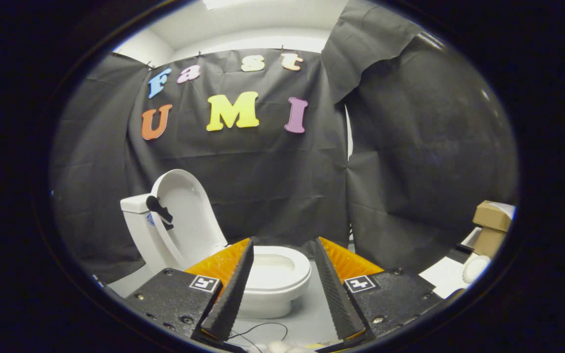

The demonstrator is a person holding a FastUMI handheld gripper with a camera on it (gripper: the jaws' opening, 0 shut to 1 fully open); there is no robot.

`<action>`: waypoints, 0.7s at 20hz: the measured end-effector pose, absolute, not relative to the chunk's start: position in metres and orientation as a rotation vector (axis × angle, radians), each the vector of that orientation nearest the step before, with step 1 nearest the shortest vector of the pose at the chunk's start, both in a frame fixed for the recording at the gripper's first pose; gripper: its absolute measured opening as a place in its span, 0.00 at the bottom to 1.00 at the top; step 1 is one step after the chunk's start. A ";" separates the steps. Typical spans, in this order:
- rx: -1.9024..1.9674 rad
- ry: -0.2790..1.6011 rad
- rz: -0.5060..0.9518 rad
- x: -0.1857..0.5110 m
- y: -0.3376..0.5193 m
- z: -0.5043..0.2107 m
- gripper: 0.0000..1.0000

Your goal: Open the toilet lid.

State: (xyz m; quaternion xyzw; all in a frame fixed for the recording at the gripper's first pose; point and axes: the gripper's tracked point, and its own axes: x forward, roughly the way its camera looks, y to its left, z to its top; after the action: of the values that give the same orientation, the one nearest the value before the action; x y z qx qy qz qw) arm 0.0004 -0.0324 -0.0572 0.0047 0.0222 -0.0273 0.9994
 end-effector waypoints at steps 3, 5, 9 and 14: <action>0.007 0.037 -0.055 -0.002 -0.033 -0.054 0.79; 0.006 0.035 -0.055 -0.001 -0.033 -0.053 0.79; 0.006 0.031 -0.059 -0.002 -0.035 -0.051 0.79; 0.005 0.037 -0.053 -0.002 -0.034 -0.053 0.79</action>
State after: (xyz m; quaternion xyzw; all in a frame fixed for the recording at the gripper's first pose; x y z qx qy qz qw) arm -0.0018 -0.0340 -0.0525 0.0026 0.0183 -0.0264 0.9995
